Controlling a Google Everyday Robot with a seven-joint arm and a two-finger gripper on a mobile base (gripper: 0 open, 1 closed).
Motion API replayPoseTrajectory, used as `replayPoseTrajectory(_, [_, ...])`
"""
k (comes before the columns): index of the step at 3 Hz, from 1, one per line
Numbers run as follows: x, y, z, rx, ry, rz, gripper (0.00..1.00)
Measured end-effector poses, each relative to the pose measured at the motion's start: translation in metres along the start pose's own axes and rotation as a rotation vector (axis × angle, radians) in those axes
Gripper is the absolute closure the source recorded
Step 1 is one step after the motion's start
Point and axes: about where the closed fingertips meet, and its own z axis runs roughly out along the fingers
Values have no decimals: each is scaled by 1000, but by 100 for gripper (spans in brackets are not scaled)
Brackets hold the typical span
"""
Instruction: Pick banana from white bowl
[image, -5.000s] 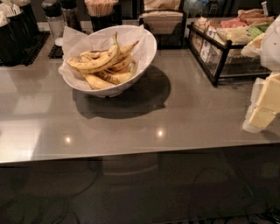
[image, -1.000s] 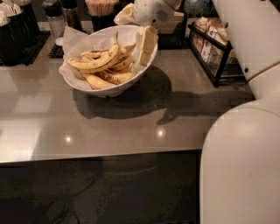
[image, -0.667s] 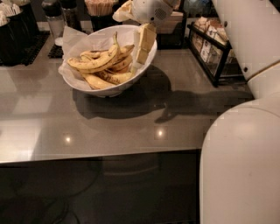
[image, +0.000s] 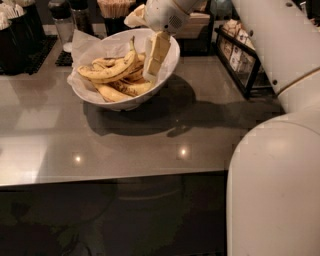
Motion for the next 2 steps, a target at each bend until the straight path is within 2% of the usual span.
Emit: replayPoseTrajectory(2, [-7, -15, 53, -103, -43, -20, 0])
